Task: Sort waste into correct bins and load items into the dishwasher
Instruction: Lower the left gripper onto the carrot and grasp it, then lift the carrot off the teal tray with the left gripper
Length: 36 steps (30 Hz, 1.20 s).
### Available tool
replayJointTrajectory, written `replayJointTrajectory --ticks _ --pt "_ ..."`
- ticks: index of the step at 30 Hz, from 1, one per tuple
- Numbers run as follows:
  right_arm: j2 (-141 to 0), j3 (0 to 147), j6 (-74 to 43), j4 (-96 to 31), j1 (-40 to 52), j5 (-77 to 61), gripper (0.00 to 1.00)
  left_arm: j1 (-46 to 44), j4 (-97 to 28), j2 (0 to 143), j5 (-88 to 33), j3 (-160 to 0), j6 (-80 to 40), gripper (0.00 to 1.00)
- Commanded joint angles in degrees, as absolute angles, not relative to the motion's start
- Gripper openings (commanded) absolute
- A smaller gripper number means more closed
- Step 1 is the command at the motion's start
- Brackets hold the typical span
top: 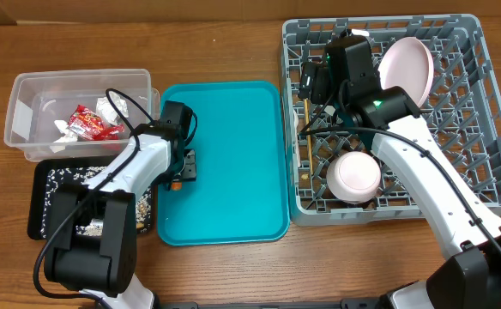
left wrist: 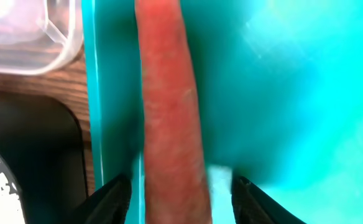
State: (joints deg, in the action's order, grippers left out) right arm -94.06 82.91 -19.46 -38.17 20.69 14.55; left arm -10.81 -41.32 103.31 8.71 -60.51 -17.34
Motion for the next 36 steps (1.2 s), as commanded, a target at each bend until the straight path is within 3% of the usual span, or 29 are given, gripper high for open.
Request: replayJointTrajectory --ticks 1,9,16,23,30,36 --pt "-93.9 83.6 -19.6 -37.8 20.5 15.2 1.0 -10.9 -40.2 105.6 11.0 -60.0 -16.3 0.54" --pt "-93.9 83.6 -19.6 -37.8 20.5 15.2 1.0 -10.9 -40.2 105.6 10.9 -60.0 -16.3 0.53" --pt "-93.9 83.6 -19.6 -37.8 20.5 15.2 1.0 -10.9 -40.2 105.6 10.9 -60.0 -16.3 0.34" --pt "-93.9 83.6 -19.6 -37.8 20.5 15.2 1.0 -10.9 -40.2 105.6 10.9 -60.0 -16.2 0.26" --pt "-93.9 83.6 -19.6 -37.8 20.5 15.2 1.0 -11.0 -40.7 105.6 10.7 -60.2 -14.3 0.09" --pt "-93.9 83.6 -19.6 -37.8 20.5 15.2 1.0 -11.0 -44.0 105.0 7.5 -61.7 -14.3 0.07"
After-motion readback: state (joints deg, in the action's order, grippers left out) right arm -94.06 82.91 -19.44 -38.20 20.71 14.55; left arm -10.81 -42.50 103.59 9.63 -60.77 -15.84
